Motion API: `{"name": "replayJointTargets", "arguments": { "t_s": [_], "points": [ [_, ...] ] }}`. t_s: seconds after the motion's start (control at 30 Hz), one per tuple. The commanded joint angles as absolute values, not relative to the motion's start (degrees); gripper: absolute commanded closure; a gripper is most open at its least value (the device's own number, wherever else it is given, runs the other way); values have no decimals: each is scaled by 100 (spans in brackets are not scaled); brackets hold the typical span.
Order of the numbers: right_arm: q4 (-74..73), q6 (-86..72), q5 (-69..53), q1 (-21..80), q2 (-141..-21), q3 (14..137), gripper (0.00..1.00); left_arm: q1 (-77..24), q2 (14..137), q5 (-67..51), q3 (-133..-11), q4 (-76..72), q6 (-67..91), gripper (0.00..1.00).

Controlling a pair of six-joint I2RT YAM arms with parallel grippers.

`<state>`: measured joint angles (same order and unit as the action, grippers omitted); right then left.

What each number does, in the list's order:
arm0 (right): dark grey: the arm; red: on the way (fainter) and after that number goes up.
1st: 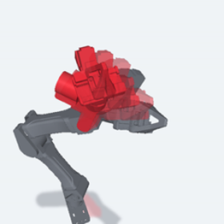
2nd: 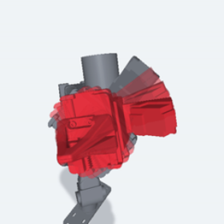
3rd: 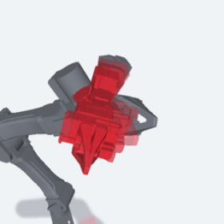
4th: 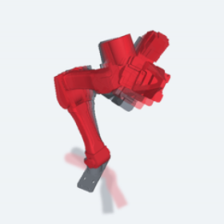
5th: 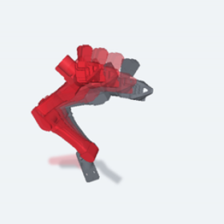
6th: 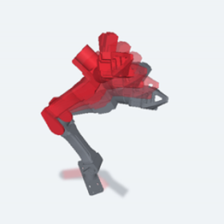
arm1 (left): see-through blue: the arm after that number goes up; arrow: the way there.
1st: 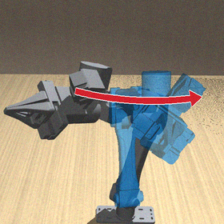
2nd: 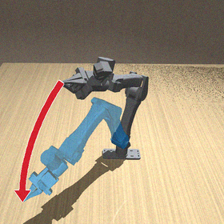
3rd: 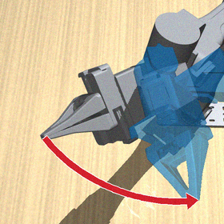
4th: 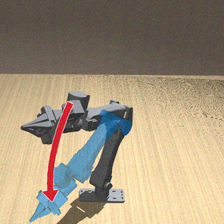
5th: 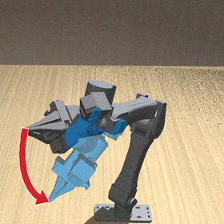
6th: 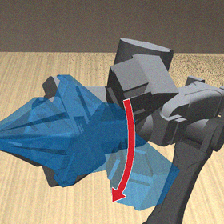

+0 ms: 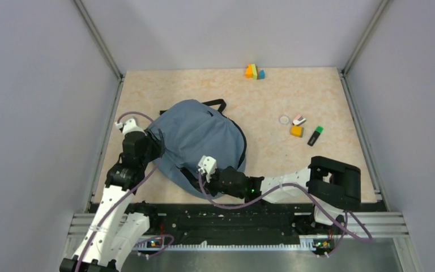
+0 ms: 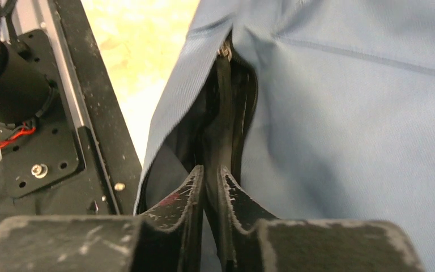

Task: Pack the student bag
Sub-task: Zip the student bag at the center of the board.

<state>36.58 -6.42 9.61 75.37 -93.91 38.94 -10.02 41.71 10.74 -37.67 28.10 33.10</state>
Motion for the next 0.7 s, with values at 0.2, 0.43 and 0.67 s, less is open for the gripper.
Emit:
{"name": "replayJointTargets", "arguments": {
  "t_s": [0.2,0.43,0.67],
  "points": [
    [3800,422,409,7624,-9962,4782,71,-967,3642,848,-3834,3948,4124,48],
    [3650,746,330,7550,-10369,5200,59,-967,3763,500,-3578,3923,4294,37],
    [3598,880,277,7459,-10769,5658,50,-967,4104,509,-3373,3880,4456,31]
  ]
}}
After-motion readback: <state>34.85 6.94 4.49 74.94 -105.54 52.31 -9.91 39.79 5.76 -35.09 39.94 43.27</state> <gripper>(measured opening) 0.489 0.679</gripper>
